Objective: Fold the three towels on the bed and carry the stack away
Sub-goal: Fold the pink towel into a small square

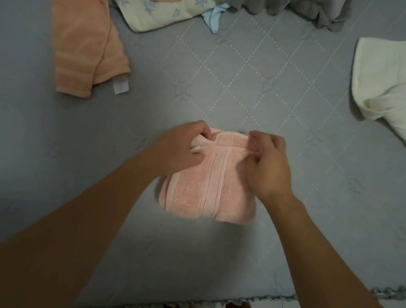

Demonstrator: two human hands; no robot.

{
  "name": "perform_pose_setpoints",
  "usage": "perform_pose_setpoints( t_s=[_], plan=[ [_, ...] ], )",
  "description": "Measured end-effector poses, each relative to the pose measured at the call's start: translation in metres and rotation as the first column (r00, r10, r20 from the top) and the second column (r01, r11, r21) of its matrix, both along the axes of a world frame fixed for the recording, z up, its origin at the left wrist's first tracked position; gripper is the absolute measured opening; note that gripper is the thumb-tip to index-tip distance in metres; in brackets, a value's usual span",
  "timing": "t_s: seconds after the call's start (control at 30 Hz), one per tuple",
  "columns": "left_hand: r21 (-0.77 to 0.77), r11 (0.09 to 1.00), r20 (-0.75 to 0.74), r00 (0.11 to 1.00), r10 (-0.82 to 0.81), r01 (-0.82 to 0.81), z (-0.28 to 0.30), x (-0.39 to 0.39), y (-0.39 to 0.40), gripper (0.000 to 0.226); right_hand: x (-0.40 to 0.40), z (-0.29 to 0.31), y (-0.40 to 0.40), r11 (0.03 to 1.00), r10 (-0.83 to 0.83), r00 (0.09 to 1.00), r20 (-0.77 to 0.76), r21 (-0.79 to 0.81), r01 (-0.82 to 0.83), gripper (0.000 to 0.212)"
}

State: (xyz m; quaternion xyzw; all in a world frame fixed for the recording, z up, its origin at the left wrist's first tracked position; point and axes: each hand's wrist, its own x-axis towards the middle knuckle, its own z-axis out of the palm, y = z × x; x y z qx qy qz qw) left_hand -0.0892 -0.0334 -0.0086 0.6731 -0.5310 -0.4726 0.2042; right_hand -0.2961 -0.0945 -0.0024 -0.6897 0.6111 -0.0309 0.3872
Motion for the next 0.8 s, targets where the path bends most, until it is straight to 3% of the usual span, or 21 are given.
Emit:
perform_pose_setpoints(
  t_s=[0.1,0.2,0.37,0.47,0.5,0.6,0.67,0.73,0.8],
  plan=[
    [0.039,0.997,0.095,0.993,-0.063,0.06,-0.003,0.02,-0.005,0.039,0.0,-0.001,-0.001,0.997,0.071,0.997,-0.042,-0.007,-0.071,0.036],
    [0.038,0.997,0.203,0.976,-0.076,0.07,-0.009,0.03,-0.006,0.034,0.002,-0.004,-0.004,0.997,0.064,0.995,-0.073,-0.033,-0.067,0.03],
    [-0.036,0.965,0.167,0.951,0.261,-0.259,-0.015,0.012,0.001,0.018,0.002,-0.01,-0.006,0.998,-0.034,0.997,-0.073,-0.057,0.03,0.03],
    [-0.006,0.912,0.152,0.901,0.406,-0.41,-0.013,-0.003,0.004,0.026,0.001,-0.01,-0.005,0.996,-0.067,0.995,-0.074,-0.064,0.063,0.03],
    [-0.036,0.909,0.213,0.886,0.412,-0.415,-0.011,-0.007,0.006,0.033,0.002,-0.008,-0.004,0.995,-0.081,0.994,-0.077,-0.066,0.076,0.032],
    [-0.25,0.953,0.527,0.803,0.28,-0.168,-0.003,-0.026,0.014,0.051,0.009,-0.002,0.007,0.98,-0.048,0.987,-0.154,-0.2,0.016,0.048],
    [-0.303,0.952,0.556,0.82,0.134,0.05,0.0,-0.047,0.021,0.057,0.017,0.002,0.024,0.94,0.087,0.976,-0.201,-0.309,-0.148,0.065],
    [-0.209,0.95,0.599,0.798,-0.061,0.23,-0.008,-0.063,0.037,0.059,0.022,0.001,0.047,0.887,0.258,0.945,-0.202,-0.339,-0.314,0.071],
    [-0.056,0.952,0.663,0.724,-0.191,0.302,-0.022,-0.062,0.057,0.062,0.018,-0.008,0.067,0.84,0.392,0.89,-0.233,-0.304,-0.45,0.064]
  ],
)
